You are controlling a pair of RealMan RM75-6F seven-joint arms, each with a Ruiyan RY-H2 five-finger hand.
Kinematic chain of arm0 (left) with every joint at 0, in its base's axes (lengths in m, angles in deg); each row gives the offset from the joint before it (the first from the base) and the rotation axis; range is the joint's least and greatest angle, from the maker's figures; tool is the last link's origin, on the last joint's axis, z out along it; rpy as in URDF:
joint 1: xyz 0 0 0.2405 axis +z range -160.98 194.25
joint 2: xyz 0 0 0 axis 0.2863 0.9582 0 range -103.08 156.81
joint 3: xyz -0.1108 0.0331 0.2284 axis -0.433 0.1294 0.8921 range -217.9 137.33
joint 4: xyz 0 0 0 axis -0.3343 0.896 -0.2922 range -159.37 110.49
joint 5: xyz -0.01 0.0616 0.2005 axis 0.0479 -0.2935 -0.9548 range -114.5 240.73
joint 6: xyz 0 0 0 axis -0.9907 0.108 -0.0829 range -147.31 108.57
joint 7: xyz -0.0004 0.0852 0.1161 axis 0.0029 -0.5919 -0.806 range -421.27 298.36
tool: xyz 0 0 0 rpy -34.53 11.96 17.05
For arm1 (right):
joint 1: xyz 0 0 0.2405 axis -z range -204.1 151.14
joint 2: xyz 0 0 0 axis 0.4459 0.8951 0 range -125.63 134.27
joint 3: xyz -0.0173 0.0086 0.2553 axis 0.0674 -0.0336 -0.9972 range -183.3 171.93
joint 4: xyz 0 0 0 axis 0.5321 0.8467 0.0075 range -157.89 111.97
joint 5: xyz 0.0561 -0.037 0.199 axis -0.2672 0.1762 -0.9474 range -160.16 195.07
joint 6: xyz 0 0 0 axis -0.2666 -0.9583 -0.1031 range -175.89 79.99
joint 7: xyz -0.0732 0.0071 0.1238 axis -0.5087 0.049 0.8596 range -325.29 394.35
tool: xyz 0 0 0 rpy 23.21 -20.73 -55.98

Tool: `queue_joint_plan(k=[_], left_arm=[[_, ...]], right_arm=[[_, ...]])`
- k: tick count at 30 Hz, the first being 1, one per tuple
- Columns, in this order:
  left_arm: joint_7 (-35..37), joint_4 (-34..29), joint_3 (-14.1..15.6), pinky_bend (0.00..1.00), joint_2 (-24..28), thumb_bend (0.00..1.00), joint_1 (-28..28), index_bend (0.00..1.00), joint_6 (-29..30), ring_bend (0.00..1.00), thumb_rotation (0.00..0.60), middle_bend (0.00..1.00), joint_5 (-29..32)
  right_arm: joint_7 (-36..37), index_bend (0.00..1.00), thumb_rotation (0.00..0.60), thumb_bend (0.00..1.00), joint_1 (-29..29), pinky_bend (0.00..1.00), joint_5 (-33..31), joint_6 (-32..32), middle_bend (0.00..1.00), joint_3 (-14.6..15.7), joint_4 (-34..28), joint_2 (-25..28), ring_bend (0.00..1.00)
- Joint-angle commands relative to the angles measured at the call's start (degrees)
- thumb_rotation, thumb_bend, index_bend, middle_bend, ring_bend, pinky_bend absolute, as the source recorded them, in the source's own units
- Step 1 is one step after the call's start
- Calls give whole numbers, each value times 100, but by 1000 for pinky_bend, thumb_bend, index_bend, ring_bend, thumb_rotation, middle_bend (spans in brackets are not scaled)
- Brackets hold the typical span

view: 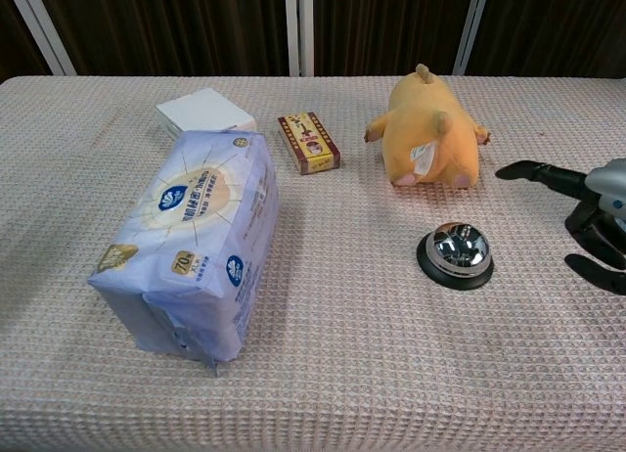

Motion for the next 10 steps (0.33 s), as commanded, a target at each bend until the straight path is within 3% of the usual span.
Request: queue_joint_plan(k=[1,3,7,10], left_arm=[[-18,-33,10,221,19,82,14,131,28,71,520,93,-23],[-38,-66,20,221,39,82,26,131,53,71,518,93,-48],[-57,-116,12,221,68,82,44,131,96,71,519,93,-58],[-70,-117,9,221,71,82,44,131,76,71,520,93,-40]], right_arm=[[884,0,600,167,722,126,383,-956,54,284,564,542,14],[1284,0,600,59,974,2,122,-1193,0,243,639,691,0],[1820,0,600,26,1352,0,-392,-1485,0,42,1025,881,0],[2174,0,600,47,1496,0,-327,-1676,0,-56,1372,823,0]])
